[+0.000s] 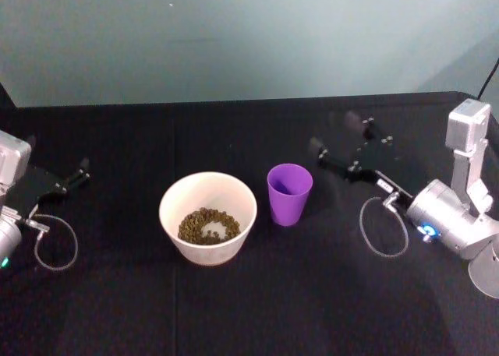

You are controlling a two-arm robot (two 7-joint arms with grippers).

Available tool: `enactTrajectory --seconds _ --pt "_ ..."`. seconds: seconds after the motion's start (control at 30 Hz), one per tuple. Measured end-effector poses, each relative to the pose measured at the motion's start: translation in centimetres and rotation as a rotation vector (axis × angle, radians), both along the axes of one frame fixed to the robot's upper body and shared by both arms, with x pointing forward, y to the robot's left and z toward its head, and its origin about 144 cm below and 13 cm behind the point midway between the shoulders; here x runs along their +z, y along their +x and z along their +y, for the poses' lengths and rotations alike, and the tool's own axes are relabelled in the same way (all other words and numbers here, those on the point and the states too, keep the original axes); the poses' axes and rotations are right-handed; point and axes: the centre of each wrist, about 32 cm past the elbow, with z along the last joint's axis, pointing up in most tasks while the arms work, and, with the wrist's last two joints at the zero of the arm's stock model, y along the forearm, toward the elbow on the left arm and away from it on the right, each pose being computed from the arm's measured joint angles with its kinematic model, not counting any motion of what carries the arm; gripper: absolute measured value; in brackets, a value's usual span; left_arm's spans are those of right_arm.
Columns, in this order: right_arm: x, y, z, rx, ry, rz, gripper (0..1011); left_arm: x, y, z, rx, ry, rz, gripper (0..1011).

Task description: Pick up the cup and pour the mung beans from the cup into the bowl.

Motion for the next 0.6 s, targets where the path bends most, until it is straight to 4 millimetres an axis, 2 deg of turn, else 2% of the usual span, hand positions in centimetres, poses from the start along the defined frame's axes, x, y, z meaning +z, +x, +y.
enactTrajectory --seconds 0.13,0.23,0.6 --pt "0.38 -0.34 0.04 -0.174 -0.008 0.041 1000 0.00 0.00 0.00 0.000 0.000 0.000 1000" --pt "0.46 -0.42 -0.01 -0.239 -0.010 0.054 1000 0.00 0.00 0.00 0.000 0.000 0.000 1000" --pt "0.59 -0.60 0.34 -0.281 -0.034 0.053 1000 0.00 0.00 0.00 0.000 0.000 0.000 1000"
